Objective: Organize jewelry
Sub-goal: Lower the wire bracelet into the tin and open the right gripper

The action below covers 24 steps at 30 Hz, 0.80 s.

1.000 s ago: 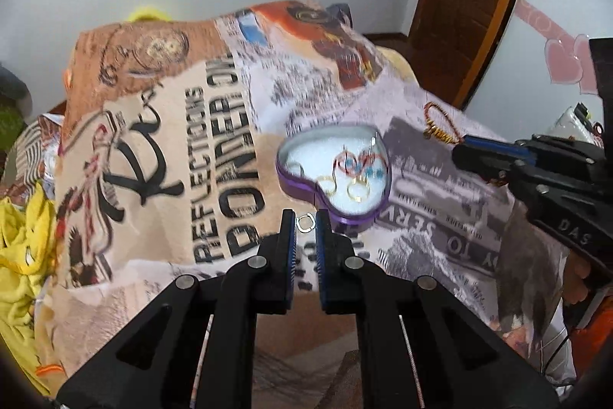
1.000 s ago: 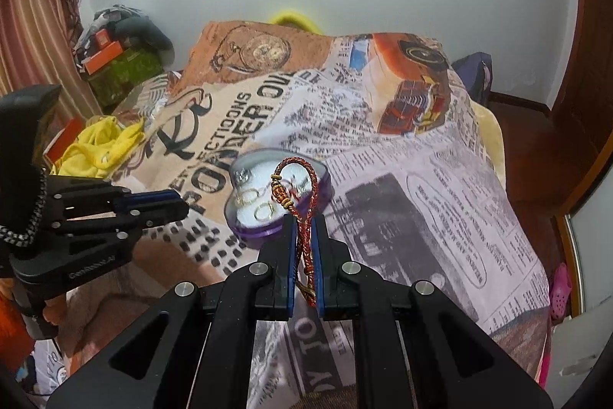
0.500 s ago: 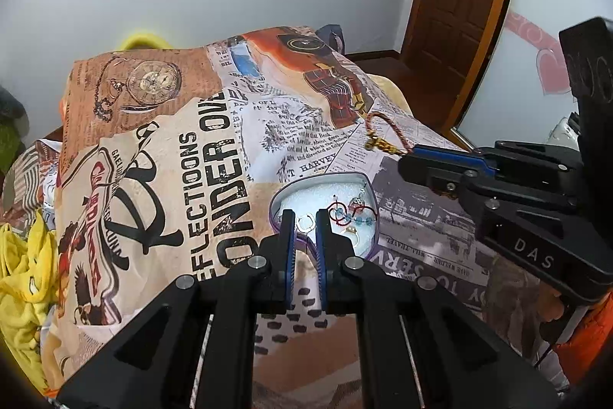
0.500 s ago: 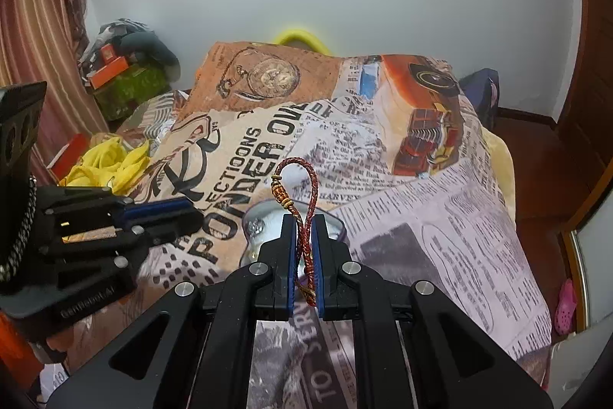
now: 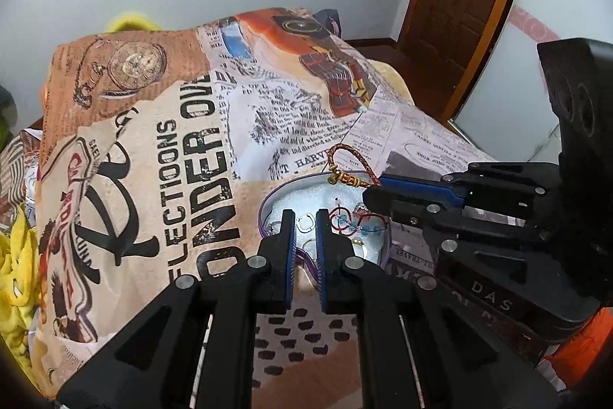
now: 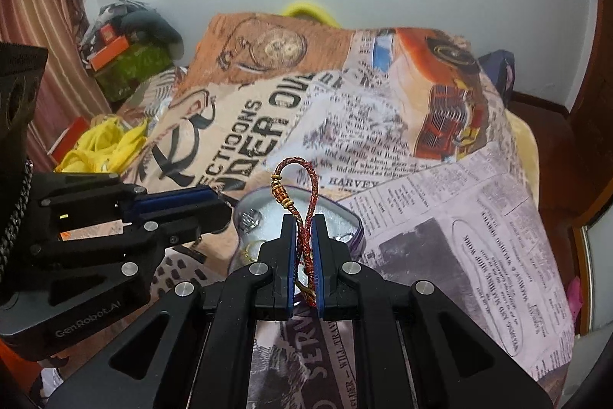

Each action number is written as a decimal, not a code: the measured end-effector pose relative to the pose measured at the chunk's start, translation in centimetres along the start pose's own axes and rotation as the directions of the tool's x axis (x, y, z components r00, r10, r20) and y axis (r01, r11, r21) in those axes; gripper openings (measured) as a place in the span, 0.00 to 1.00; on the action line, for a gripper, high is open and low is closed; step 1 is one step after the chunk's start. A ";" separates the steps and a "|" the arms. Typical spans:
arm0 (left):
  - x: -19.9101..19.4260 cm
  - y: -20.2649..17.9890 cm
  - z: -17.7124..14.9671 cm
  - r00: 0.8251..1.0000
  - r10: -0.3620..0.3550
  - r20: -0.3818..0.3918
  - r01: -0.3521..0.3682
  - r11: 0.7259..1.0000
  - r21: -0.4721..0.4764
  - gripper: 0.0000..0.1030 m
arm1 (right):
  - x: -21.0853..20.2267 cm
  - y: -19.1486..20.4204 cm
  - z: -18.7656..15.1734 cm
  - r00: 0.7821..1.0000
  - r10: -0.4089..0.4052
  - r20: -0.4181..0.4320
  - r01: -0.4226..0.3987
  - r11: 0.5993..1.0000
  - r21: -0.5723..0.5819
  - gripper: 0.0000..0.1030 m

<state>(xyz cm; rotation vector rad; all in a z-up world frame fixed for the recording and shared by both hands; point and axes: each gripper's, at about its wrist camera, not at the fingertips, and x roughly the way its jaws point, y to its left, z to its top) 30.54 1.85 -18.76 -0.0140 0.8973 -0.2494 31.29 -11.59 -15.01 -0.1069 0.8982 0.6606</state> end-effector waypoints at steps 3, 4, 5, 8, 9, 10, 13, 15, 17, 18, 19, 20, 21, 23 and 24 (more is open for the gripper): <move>0.8 0.2 0.1 1.000 -0.008 -0.013 0.008 1.000 -0.006 0.08 | 0.5 -0.4 -0.1 1.000 0.004 -0.013 -0.004 1.000 0.008 0.07; 0.9 0.2 0.1 1.000 -0.010 -0.014 0.010 1.000 -0.006 0.08 | 0.7 -0.4 -0.1 1.000 0.007 -0.019 -0.007 1.000 0.011 0.07; 1.1 0.2 0.2 1.000 -0.014 -0.015 0.014 1.000 -0.007 0.08 | 0.8 -0.5 -0.1 1.000 0.013 -0.023 -0.013 1.000 0.012 0.07; 1.6 0.2 0.3 1.000 -0.021 -0.023 0.021 1.000 -0.006 0.08 | 1.2 -0.6 0.0 0.999 0.023 -0.038 -0.023 1.000 0.003 0.07; 1.8 0.2 0.4 0.999 -0.025 -0.025 0.024 1.000 -0.005 0.08 | 1.3 -0.5 0.0 0.999 0.021 -0.040 -0.021 1.000 -0.002 0.07; 1.9 0.1 0.4 0.999 -0.029 -0.028 0.029 1.000 -0.005 0.08 | 1.4 -0.4 -0.1 0.999 0.019 -0.043 -0.019 1.000 -0.007 0.07; 2.0 -0.1 0.3 0.999 -0.038 -0.032 0.038 0.999 -0.001 0.08 | 1.4 -0.4 -0.1 0.999 0.024 -0.048 -0.024 1.000 -0.007 0.07; 1.9 -0.2 0.3 0.999 -0.035 -0.032 0.036 0.999 0.004 0.08 | 1.6 -0.5 0.0 0.998 0.031 -0.057 -0.032 0.999 -0.005 0.07; 1.8 -0.2 0.4 0.999 -0.038 -0.033 0.038 0.999 0.001 0.08 | 1.6 -0.4 0.0 0.997 0.033 -0.066 -0.033 0.999 -0.006 0.08; 1.7 -0.2 0.4 0.999 -0.039 -0.032 0.039 0.999 -0.001 0.08 | 1.7 -0.4 0.0 0.997 0.030 -0.067 -0.030 1.000 -0.006 0.09; 1.6 -0.1 0.5 0.999 -0.037 -0.030 0.037 0.999 -0.003 0.08 | 1.6 -0.4 0.0 0.997 0.028 -0.069 -0.029 1.000 -0.006 0.10; 1.4 -0.1 0.5 0.999 -0.031 -0.027 0.031 1.000 -0.005 0.08 | 1.6 -0.5 0.0 0.997 0.028 -0.069 -0.028 1.000 -0.004 0.11; 1.2 0.0 0.6 0.999 -0.023 -0.023 0.023 1.000 -0.006 0.08 | 1.6 -0.5 0.0 0.997 0.027 -0.068 -0.027 1.000 -0.003 0.14; 0.6 0.2 0.7 1.000 -0.019 -0.012 0.019 1.000 -0.012 0.08 | 1.3 -0.5 0.0 0.998 0.023 -0.064 -0.023 1.000 -0.002 0.17; 0.2 0.3 0.7 1.000 -0.017 -0.005 0.017 1.000 -0.016 0.08 | 1.2 -0.5 0.0 0.998 0.019 -0.062 -0.019 1.000 -0.003 0.18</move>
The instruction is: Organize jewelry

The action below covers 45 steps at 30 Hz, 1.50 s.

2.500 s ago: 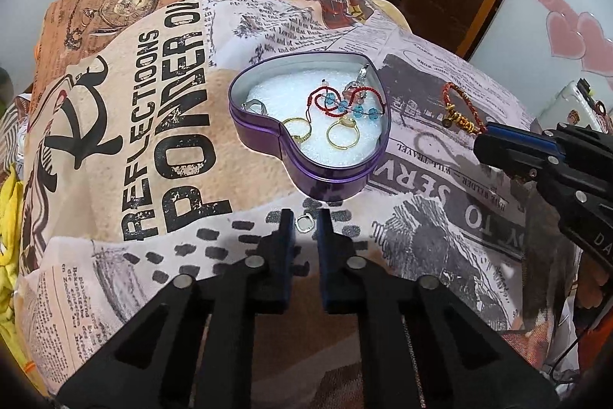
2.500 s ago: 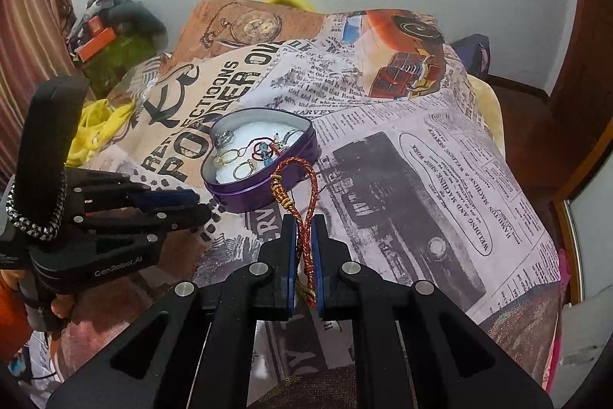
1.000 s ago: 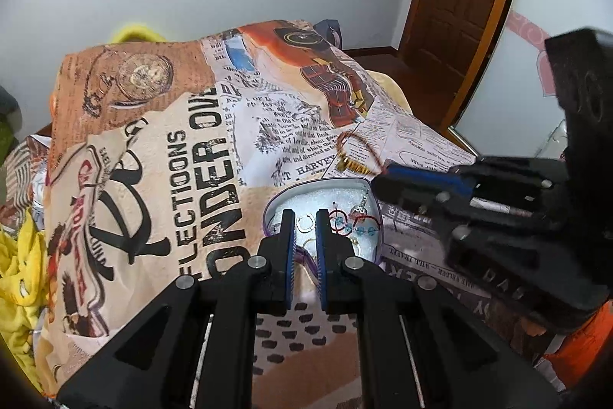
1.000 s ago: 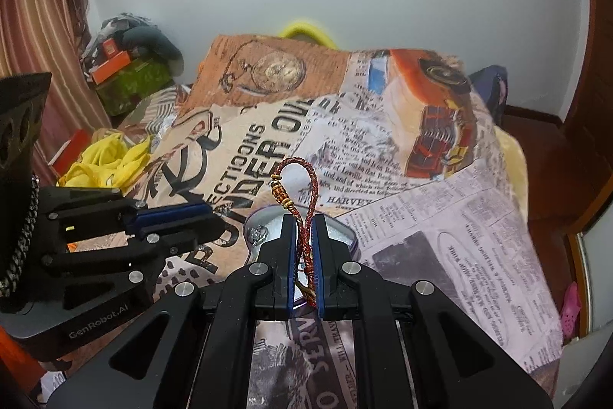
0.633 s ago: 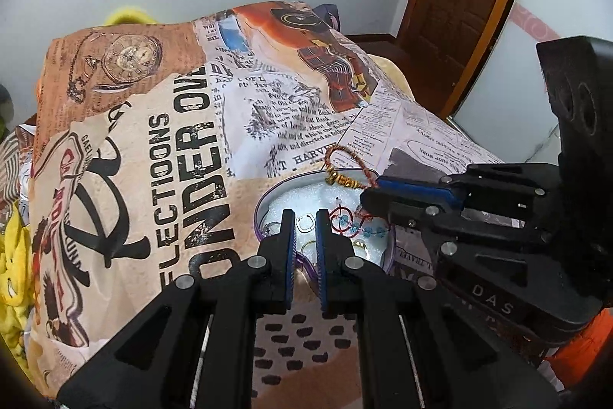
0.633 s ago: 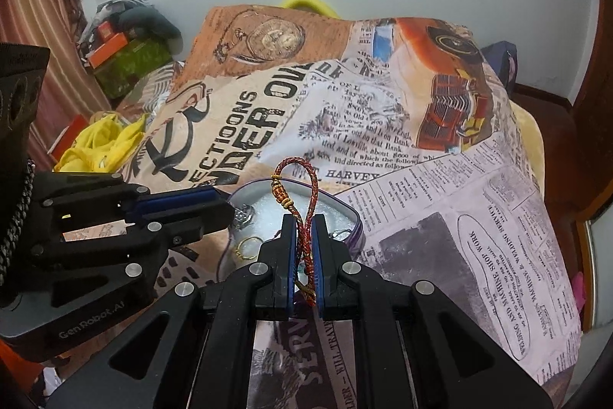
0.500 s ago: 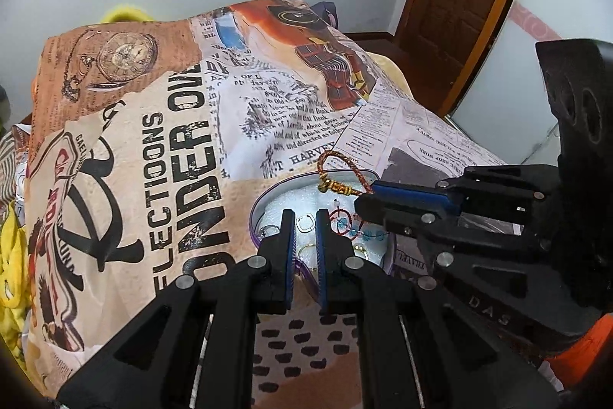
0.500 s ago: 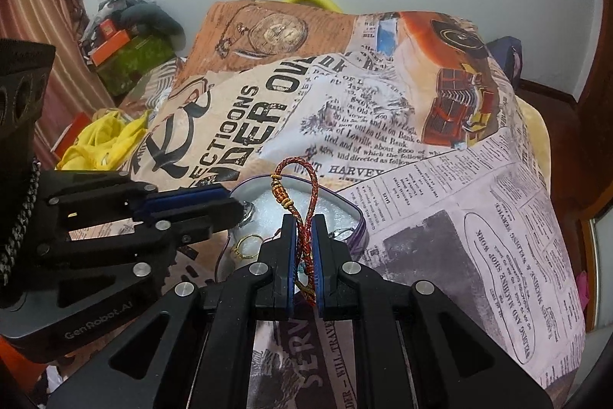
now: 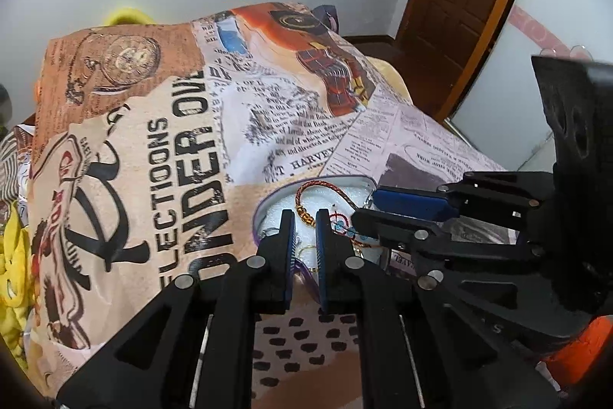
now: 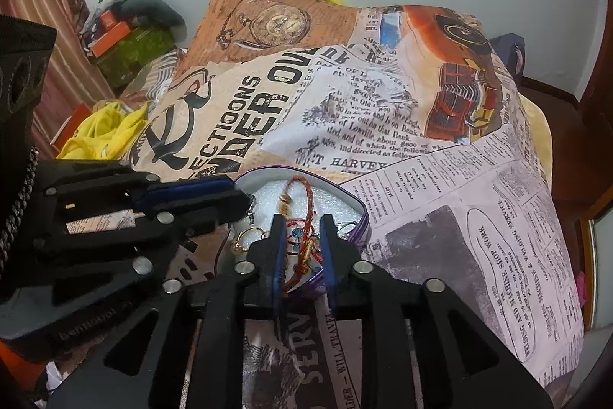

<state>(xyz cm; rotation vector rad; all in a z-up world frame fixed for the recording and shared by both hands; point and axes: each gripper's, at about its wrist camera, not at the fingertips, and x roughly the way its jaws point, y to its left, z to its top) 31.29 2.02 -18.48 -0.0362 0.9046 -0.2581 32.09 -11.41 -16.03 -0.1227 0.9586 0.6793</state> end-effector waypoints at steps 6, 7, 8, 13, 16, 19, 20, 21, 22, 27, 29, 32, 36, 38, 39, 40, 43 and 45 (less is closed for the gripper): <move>-3.2 0.0 0.3 0.998 0.033 0.057 -0.032 0.999 -0.008 0.08 | -2.0 0.6 0.1 0.999 -0.026 0.041 0.027 1.000 -0.010 0.18; -3.9 -0.1 0.3 0.997 0.037 0.069 -0.036 0.999 -0.008 0.08 | -2.9 0.8 0.2 0.998 -0.034 0.060 0.035 0.999 -0.013 0.18; -4.8 -0.3 0.4 0.995 0.043 0.085 -0.042 0.999 -0.006 0.08 | -3.5 1.0 0.3 0.996 -0.040 0.074 0.041 0.999 -0.016 0.18; -9.6 -1.7 0.4 0.980 0.075 0.183 -0.078 0.997 0.009 0.09 | -8.4 2.3 0.5 0.980 -0.061 0.189 0.066 0.998 -0.023 0.18; -13.3 -2.9 0.1 0.961 0.096 0.261 -0.103 0.995 0.016 0.13 | -12.6 3.4 0.4 0.954 -0.079 0.290 0.090 0.996 -0.025 0.18; -17.4 -4.4 -0.6 0.928 0.119 0.353 -0.136 0.990 0.024 0.23 | -16.9 4.6 0.0 0.917 -0.089 0.389 0.106 0.994 -0.021 0.18; -19.0 -5.0 -0.9 0.911 0.129 0.392 -0.151 0.988 0.027 0.25 | -18.2 5.0 -0.3 0.904 -0.092 0.418 0.110 0.994 -0.020 0.18; -20.3 -5.5 -1.3 0.895 0.137 0.424 -0.164 0.986 0.028 0.28 | -19.6 5.5 -0.5 0.887 -0.095 0.451 0.116 0.993 -0.018 0.18; -21.6 -6.0 -1.7 0.879 0.144 0.455 -0.176 0.984 0.028 0.31 | -21.0 6.0 -0.8 0.869 -0.098 0.485 0.121 0.993 -0.016 0.18; -27.5 -7.9 -4.3 0.786 0.170 0.594 -0.205 0.979 -0.009 0.41 | -26.8 8.1 -3.1 0.778 -0.107 0.619 0.141 0.990 -0.006 0.18; -29.4 -8.4 -5.5 0.751 0.186 0.634 -0.215 0.976 -0.033 0.47 | -28.4 9.0 -4.0 0.743 -0.121 0.658 0.160 0.987 0.002 0.18; -31.2 -9.1 -7.3 0.706 0.202 0.678 -0.228 0.972 -0.053 0.60 | -30.1 10.1 -5.2 0.705 -0.130 0.697 0.173 0.985 0.009 0.18; -32.4 -10.2 -8.9 0.659 0.236 0.714 -0.273 0.960 -0.065 0.87 | -30.9 11.5 -6.1 0.658 -0.173 0.733 0.222 0.975 0.031 0.43; -32.9 -10.8 -9.7 0.639 0.249 0.728 -0.293 0.954 -0.069 0.93 | -30.9 12.0 -6.4 0.638 -0.191 0.746 0.241 0.970 0.043 0.61; -33.0 -11.0 -10.0 0.633 0.254 0.732 -0.301 0.951 -0.070 0.94 | -30.8 12.1 -6.6 0.631 -0.202 0.749 0.253 0.966 0.048 0.67; -33.2 -11.2 -10.4 0.631 0.255 0.732 -0.304 0.950 -0.069 0.97 | -30.7 12.4 -6.6 0.624 -0.215 0.751 0.268 0.962 0.053 0.72; -33.5 -11.3 -10.7 0.627 0.259 0.735 -0.300 0.951 -0.079 1.00 | -30.8 13.0 -6.9 0.599 -0.261 0.757 0.313 0.946 0.078 0.88; -33.5 -11.1 -10.8 0.632 0.257 0.731 -0.291 0.953 -0.084 1.00 | -30.9 13.0 -7.2 0.587 -0.275 0.761 0.323 0.942 0.091 0.96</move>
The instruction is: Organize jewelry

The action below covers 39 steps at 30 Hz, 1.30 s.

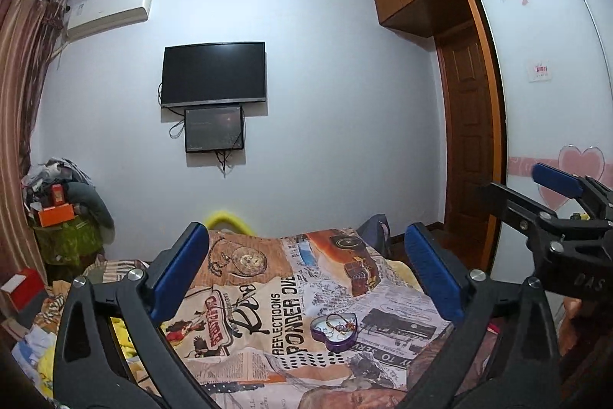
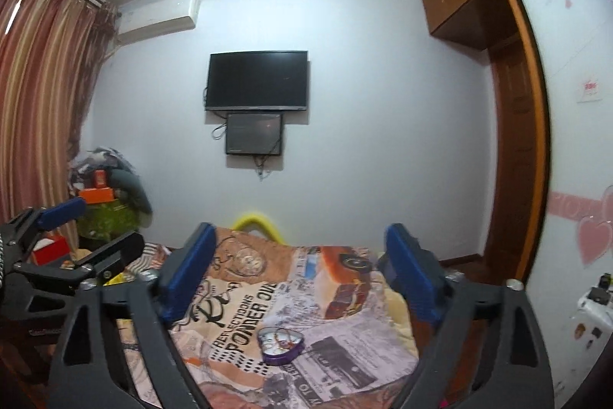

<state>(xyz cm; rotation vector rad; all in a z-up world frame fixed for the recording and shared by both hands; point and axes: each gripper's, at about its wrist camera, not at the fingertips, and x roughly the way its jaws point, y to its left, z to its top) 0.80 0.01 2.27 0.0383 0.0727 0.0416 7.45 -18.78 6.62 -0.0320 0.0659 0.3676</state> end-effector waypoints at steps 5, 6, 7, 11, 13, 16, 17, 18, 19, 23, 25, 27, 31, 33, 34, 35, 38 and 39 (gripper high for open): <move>-0.8 0.0 0.0 1.000 0.006 -0.008 -0.006 1.000 -0.015 1.00 | -0.5 -0.4 0.0 1.000 -0.009 -0.008 0.009 1.000 0.012 1.00; -0.9 0.0 0.0 1.000 0.007 -0.007 -0.007 1.000 -0.018 1.00 | -0.3 -0.5 0.0 1.000 -0.008 -0.013 0.008 1.000 0.013 1.00; -1.1 -0.1 0.0 1.000 0.009 -0.006 -0.009 1.000 -0.019 1.00 | -0.4 -0.4 -0.2 1.000 -0.009 -0.016 0.009 1.000 0.012 1.00; -1.2 0.0 0.0 1.000 0.013 -0.005 -0.013 1.000 -0.021 1.00 | -1.1 -0.7 -0.8 1.000 -0.006 -0.025 0.006 1.000 0.013 1.00; -1.3 0.0 0.1 1.000 0.015 -0.005 -0.015 1.000 -0.022 1.00 | -1.3 -0.8 -0.9 1.000 -0.003 -0.026 0.004 1.000 0.015 1.00; -1.3 0.0 0.1 1.000 0.015 -0.004 -0.015 1.000 -0.020 1.00 | -1.5 -0.9 -0.9 1.000 -0.004 -0.026 0.004 1.000 0.016 1.00; -1.3 0.0 0.1 1.000 0.015 -0.004 -0.015 1.000 -0.020 1.00 | -1.5 -0.9 -0.9 1.000 -0.003 -0.026 0.003 1.000 0.016 1.00; -1.3 0.0 0.1 1.000 0.014 -0.005 -0.014 1.000 -0.021 1.00 | -1.6 -0.9 -1.0 1.000 -0.002 -0.027 0.003 1.000 0.016 1.00; -1.3 -0.1 0.1 1.000 0.015 -0.005 -0.015 1.000 -0.021 1.00 | -1.7 -0.9 -0.9 1.000 -0.002 -0.027 0.002 1.000 0.017 1.00; -1.2 -0.1 0.1 1.000 0.016 -0.006 -0.016 1.000 -0.024 1.00 | -1.7 -0.9 -0.9 1.000 -0.002 -0.028 0.003 1.000 0.018 1.00; -1.3 -0.2 0.1 1.000 0.018 -0.006 -0.018 1.000 -0.026 1.00 | -1.7 -0.9 -0.8 1.000 0.000 -0.028 0.001 1.000 0.019 1.00; -1.3 -0.1 0.1 1.000 0.018 -0.006 -0.019 0.999 -0.029 1.00 | -1.7 -0.9 -0.9 1.000 -0.001 -0.028 0.001 1.000 0.018 1.00; -1.2 0.0 0.1 1.000 0.021 -0.008 -0.021 0.999 -0.035 1.00 | -1.7 -0.9 -0.8 1.000 -0.001 -0.027 0.002 1.000 0.019 1.00; -1.1 0.1 0.1 1.000 0.019 -0.012 -0.020 0.999 -0.039 1.00 | -1.7 -1.0 -0.9 1.000 -0.001 -0.028 0.001 1.000 0.020 1.00; -1.1 0.1 0.1 1.000 0.018 -0.014 -0.019 0.999 -0.042 1.00 | -1.8 -1.0 -0.9 1.000 -0.001 -0.029 0.001 1.000 0.020 1.00; -1.1 0.2 0.1 1.000 0.018 -0.015 -0.018 0.999 -0.043 1.00 | -1.8 -1.0 -0.8 1.000 0.000 -0.029 0.001 1.000 0.021 1.00; -1.0 0.3 0.1 1.000 0.018 -0.019 -0.019 0.999 -0.050 1.00 | -1.9 -1.0 -0.7 1.000 0.001 -0.030 0.000 1.000 0.024 1.00; -1.0 0.4 0.1 1.000 0.018 -0.021 -0.020 0.998 -0.052 1.00 | -1.9 -1.0 -0.7 1.000 0.000 -0.030 0.001 1.000 0.023 1.00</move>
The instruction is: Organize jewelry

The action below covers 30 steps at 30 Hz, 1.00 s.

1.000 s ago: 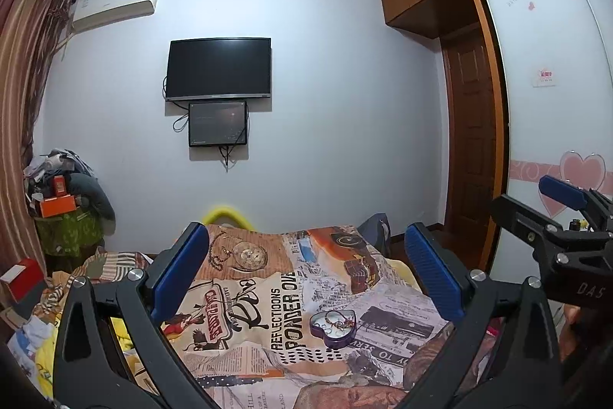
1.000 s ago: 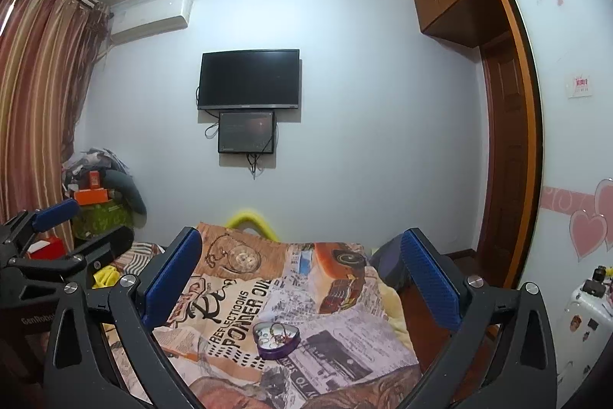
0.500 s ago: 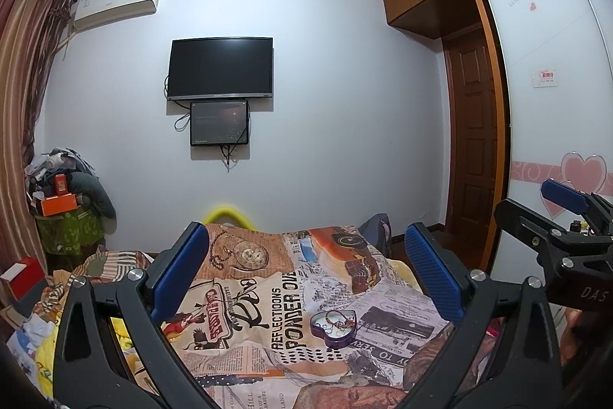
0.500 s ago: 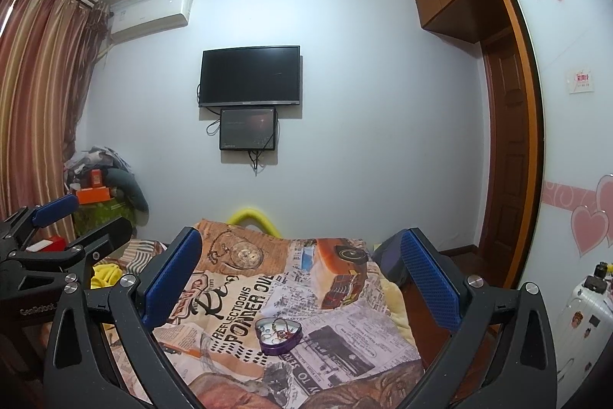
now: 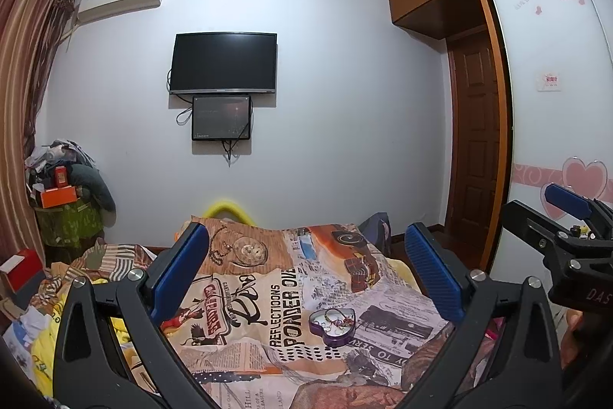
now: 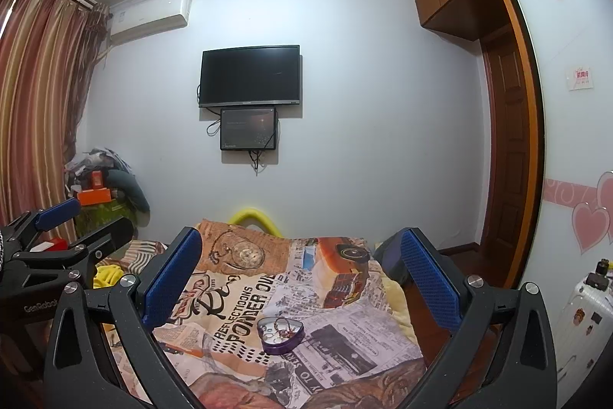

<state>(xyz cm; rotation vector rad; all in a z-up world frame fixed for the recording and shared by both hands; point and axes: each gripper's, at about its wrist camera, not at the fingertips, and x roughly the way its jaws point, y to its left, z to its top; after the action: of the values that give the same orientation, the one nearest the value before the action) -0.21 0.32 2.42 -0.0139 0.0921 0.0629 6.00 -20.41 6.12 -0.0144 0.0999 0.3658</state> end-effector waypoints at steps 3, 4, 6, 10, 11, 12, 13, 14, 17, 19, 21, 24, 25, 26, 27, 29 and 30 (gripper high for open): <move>0.1 0.2 0.0 1.000 -0.003 -0.006 0.003 1.000 -0.006 1.00 | 0.0 0.0 0.0 1.000 0.000 -0.001 0.000 1.000 0.000 1.00; 0.1 0.2 -0.1 1.000 -0.004 -0.007 0.004 1.000 -0.007 1.00 | 0.0 0.0 0.0 1.000 0.000 -0.001 0.000 1.000 0.000 1.00; 0.2 0.3 0.0 1.000 -0.006 -0.010 0.006 1.000 -0.009 1.00 | 0.1 0.0 -0.1 1.000 0.000 -0.001 0.000 1.000 0.000 1.00; 0.3 0.4 0.0 1.000 -0.008 -0.016 0.007 1.000 -0.016 1.00 | 0.0 0.0 0.0 1.000 0.002 -0.001 -0.002 1.000 0.001 1.00; 0.3 0.4 0.0 1.000 -0.008 -0.017 0.008 1.000 -0.019 1.00 | 0.0 0.0 0.0 1.000 0.001 -0.001 -0.001 1.000 0.001 1.00; 0.3 0.5 0.0 1.000 -0.009 -0.017 0.008 1.000 -0.023 1.00 | 0.0 0.0 0.0 1.000 0.000 -0.001 0.000 1.000 0.000 1.00; 0.3 0.5 0.0 1.000 -0.010 -0.018 0.010 1.000 -0.024 1.00 | 0.0 0.0 0.0 1.000 0.000 -0.002 0.000 1.000 0.000 1.00; 0.3 0.5 0.0 1.000 -0.012 -0.020 0.012 1.000 -0.026 1.00 | 0.0 0.0 0.0 1.000 0.001 -0.001 -0.001 1.000 0.001 1.00; 0.4 0.6 -0.1 1.000 -0.016 -0.023 0.015 1.000 -0.027 1.00 | -0.1 0.1 0.0 1.000 0.001 -0.003 -0.001 1.000 0.002 1.00; 0.5 0.6 -0.1 1.000 -0.018 -0.025 0.017 0.999 -0.028 1.00 | -0.1 0.1 0.0 1.000 0.001 -0.004 -0.001 1.000 0.002 1.00; 0.5 0.7 -0.1 0.999 -0.021 -0.027 0.020 0.999 -0.029 1.00 | -0.1 0.2 0.1 1.000 0.002 -0.007 -0.002 1.000 0.003 1.00; 0.6 0.8 -0.2 0.999 -0.022 -0.031 0.021 0.999 -0.031 1.00 | -0.1 0.3 0.0 1.000 0.001 -0.011 -0.001 1.000 0.006 1.00; 0.6 0.8 -0.2 0.999 -0.022 -0.032 0.021 0.999 -0.031 1.00 | -0.2 0.3 0.0 1.000 0.001 -0.011 -0.001 1.000 0.007 1.00; 0.6 0.8 -0.2 0.999 -0.023 -0.034 0.022 0.999 -0.031 1.00 | -0.1 0.3 0.0 1.000 0.001 -0.011 -0.001 1.000 0.007 1.00; 0.7 0.8 -0.2 0.999 -0.025 -0.035 0.023 0.999 -0.032 1.00 | 0.0 0.3 0.0 1.000 0.001 -0.011 -0.001 1.000 0.007 1.00; 0.8 0.8 -0.3 0.999 -0.026 -0.037 0.025 0.999 -0.032 1.00 | -0.1 0.4 0.1 1.000 0.002 -0.013 -0.002 1.000 0.008 1.00; 0.8 0.8 -0.3 0.999 -0.026 -0.038 0.025 0.999 -0.032 1.00 | 0.0 0.3 0.0 1.000 0.001 -0.012 -0.001 1.000 0.008 1.00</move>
<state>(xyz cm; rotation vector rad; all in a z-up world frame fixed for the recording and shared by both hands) 0.53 1.15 2.00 -0.0481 0.1293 0.0382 5.87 -20.18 6.10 -0.0090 0.1128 0.3662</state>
